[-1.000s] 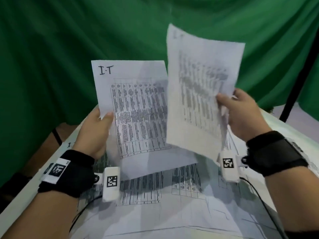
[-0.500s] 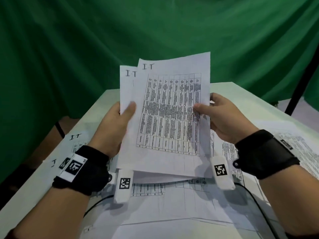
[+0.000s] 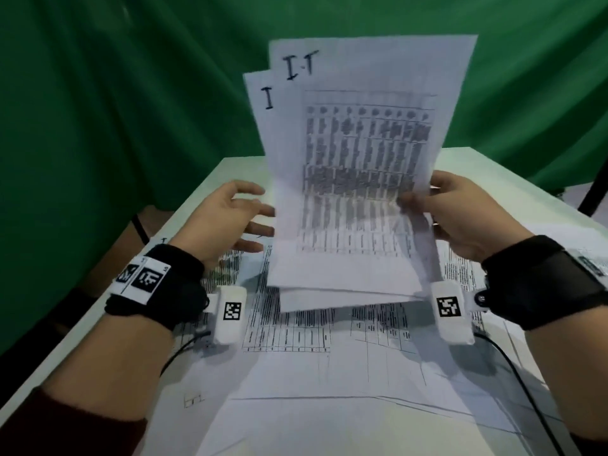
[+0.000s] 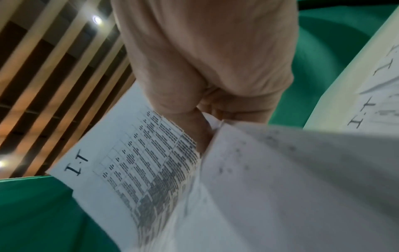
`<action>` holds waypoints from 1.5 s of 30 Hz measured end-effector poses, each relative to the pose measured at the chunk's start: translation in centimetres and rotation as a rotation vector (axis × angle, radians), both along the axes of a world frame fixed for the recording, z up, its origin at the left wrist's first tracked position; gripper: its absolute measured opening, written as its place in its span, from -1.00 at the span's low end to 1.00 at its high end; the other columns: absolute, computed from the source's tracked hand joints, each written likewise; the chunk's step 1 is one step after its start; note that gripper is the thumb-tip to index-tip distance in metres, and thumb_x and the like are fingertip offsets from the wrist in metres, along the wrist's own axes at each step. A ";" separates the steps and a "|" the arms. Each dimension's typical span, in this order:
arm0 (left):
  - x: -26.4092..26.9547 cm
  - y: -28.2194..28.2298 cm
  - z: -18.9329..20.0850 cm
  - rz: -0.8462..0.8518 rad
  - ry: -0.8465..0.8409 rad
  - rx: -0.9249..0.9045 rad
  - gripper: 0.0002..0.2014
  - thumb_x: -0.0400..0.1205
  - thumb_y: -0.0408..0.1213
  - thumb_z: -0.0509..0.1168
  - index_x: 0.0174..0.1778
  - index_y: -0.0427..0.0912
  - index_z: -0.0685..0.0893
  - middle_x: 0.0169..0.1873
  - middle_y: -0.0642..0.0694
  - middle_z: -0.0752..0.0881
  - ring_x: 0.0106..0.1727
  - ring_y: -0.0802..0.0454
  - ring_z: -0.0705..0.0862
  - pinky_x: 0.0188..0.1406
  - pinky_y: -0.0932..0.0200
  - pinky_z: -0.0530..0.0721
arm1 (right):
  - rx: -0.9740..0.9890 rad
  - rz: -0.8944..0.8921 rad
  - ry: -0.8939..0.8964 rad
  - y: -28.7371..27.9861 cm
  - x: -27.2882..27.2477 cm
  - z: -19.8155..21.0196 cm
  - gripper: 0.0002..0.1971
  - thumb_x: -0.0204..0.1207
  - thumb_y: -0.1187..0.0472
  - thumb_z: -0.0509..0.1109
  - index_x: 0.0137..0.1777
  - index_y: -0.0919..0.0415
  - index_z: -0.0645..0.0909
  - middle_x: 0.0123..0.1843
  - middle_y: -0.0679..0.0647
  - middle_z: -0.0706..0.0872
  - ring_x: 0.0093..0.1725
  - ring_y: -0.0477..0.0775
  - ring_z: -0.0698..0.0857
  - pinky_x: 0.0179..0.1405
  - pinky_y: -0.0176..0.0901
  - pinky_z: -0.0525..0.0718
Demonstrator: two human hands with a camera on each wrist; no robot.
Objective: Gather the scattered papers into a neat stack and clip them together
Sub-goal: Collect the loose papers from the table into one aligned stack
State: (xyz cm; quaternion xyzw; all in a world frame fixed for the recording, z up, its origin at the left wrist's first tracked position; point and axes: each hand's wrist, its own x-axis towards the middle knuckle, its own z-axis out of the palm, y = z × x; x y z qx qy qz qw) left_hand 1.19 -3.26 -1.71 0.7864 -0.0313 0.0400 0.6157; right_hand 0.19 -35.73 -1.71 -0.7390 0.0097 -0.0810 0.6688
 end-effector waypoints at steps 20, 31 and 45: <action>3.6 0.8 -0.8 -0.100 0.396 1.259 -0.40 0.41 0.33 0.61 -0.37 -0.17 0.62 -0.47 -0.07 0.68 -0.41 -0.04 0.62 -0.32 0.16 0.53 | 0.011 -0.148 -0.009 -2.0 0.8 -0.9 -0.78 0.71 0.41 0.45 0.30 0.22 0.70 -0.05 0.03 0.83 -0.34 -0.12 0.82 -0.32 -0.13 0.82; 3.3 3.8 4.7 0.122 0.079 0.300 -0.81 0.72 -0.14 0.49 0.21 -0.07 0.82 0.02 -0.12 0.92 0.04 -0.18 0.91 0.08 -0.10 0.87 | 0.086 -0.099 0.006 -2.2 1.1 -1.0 -0.87 0.71 0.35 0.48 0.20 0.19 0.74 0.08 0.13 0.86 -0.08 0.08 0.79 -0.11 -0.06 0.77; 1.3 -3.3 6.0 -0.143 -0.120 -0.168 -0.66 0.85 -0.03 0.25 0.40 -0.13 0.76 0.30 -0.14 0.86 0.31 -0.10 0.85 0.44 -0.19 0.72 | 0.278 0.112 0.008 -1.1 0.4 -0.1 -0.65 0.70 0.43 0.42 0.47 0.30 0.66 0.32 0.28 0.86 0.37 0.39 0.80 0.47 0.38 0.71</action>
